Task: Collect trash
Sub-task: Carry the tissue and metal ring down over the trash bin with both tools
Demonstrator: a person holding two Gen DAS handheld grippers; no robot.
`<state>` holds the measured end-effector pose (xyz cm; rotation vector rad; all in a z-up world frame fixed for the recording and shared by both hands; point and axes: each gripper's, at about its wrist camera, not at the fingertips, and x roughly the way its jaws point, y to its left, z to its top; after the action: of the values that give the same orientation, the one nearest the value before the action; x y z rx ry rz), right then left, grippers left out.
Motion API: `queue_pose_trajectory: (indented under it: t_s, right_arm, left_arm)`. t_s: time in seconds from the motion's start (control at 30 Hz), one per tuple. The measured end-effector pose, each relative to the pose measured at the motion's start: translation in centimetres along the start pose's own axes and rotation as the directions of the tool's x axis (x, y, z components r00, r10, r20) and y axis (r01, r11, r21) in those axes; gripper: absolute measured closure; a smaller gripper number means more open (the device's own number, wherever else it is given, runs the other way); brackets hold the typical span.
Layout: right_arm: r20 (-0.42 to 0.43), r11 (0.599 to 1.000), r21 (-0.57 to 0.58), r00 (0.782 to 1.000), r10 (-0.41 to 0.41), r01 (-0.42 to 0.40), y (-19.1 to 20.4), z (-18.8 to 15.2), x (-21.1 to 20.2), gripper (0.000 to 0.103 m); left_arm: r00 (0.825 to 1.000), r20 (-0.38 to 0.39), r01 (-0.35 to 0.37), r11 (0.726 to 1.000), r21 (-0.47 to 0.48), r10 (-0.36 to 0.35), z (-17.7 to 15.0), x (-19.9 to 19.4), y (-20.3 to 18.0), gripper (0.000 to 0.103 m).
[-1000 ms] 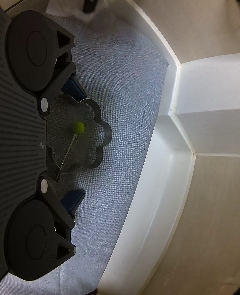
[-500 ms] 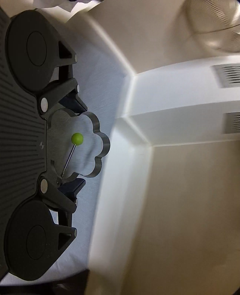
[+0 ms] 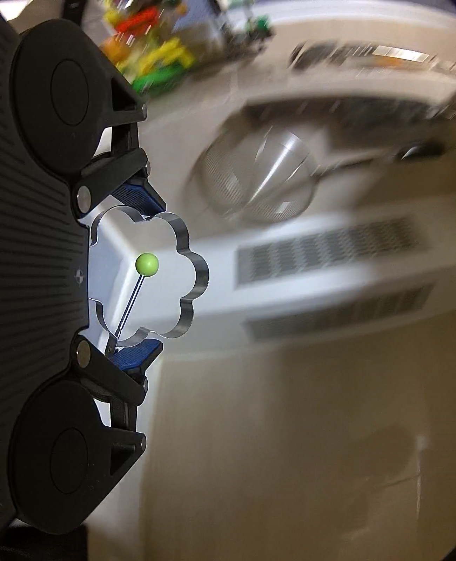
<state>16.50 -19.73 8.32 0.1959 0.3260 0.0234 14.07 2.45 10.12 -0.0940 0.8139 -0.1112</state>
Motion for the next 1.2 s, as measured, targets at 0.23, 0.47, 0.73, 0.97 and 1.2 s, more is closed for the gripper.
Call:
queue_pose_trajectory:
  t_s: [0.23,0.47,0.73,0.97,1.2]
  right_arm:
    - [0.102,0.988,0.000,0.983,0.154,-0.155,4.0,3.0,-5.2,0.024]
    - [0.164,0.982,-0.075,0.969,0.185,-0.174,8.3,4.2,-15.5,0.024]
    - [0.151,0.984,-0.119,0.977,0.149,-0.131,12.7,1.9,-26.9,0.023]
    - [0.042,0.982,-0.133,0.989,0.143,-0.137,14.8,-1.7,-32.6,0.023]
    - [-0.120,0.963,-0.144,0.970,0.211,-0.227,14.1,-6.2,-34.4,0.023]
  left_arm:
    - [0.998,0.061,-0.018,0.999,-0.047,0.021,-3.6,-9.6,2.9,0.099]
    - [0.988,0.139,0.068,0.998,-0.010,-0.066,-8.0,-18.4,7.3,0.098]
    - [0.978,0.124,0.160,0.984,0.074,-0.169,-14.6,-24.4,11.9,0.098]
    - [0.982,0.062,0.173,0.980,0.101,-0.180,-19.2,-25.5,13.8,0.099]
    - [0.996,-0.013,0.092,0.993,0.072,-0.091,-23.1,-25.0,14.1,0.098]
